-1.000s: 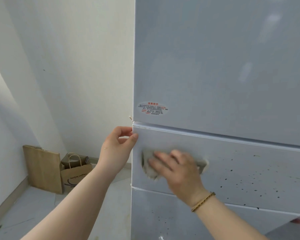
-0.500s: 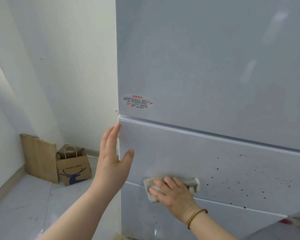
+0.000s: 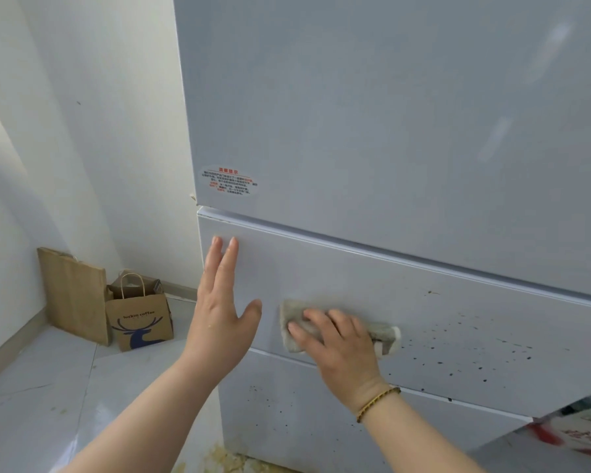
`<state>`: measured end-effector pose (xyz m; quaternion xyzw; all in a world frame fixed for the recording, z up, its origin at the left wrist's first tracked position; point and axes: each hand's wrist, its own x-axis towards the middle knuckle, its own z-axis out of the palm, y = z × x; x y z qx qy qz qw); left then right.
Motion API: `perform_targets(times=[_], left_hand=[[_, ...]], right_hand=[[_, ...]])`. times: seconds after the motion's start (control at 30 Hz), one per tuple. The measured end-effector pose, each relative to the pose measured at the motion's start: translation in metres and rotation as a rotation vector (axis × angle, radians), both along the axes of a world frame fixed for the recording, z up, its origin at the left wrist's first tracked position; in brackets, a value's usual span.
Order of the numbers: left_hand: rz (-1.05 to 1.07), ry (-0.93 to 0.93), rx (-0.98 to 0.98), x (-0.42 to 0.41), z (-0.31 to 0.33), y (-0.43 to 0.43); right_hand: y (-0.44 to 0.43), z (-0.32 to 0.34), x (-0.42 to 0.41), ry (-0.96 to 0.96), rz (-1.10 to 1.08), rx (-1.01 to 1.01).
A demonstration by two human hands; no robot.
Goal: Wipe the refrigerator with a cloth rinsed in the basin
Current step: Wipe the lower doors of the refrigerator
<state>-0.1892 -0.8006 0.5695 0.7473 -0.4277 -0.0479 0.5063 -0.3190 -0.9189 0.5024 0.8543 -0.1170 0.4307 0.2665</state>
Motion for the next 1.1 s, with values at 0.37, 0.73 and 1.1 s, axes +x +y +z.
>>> perform_targets(times=[0.37, 0.73, 1.1], left_hand=[[-0.017, 0.071, 0.008, 0.003, 0.002, 0.004], [-0.017, 0.084, 0.056, 0.003, 0.002, 0.004], [0.023, 0.054, 0.094, 0.005, 0.003, 0.003]], right_hand=[[0.004, 0.070, 0.043, -0.278, 0.067, -0.018], [0.004, 0.068, 0.021, -0.184, 0.107, 0.065], [-0.007, -0.024, -0.002, 0.321, 0.086, -0.097]])
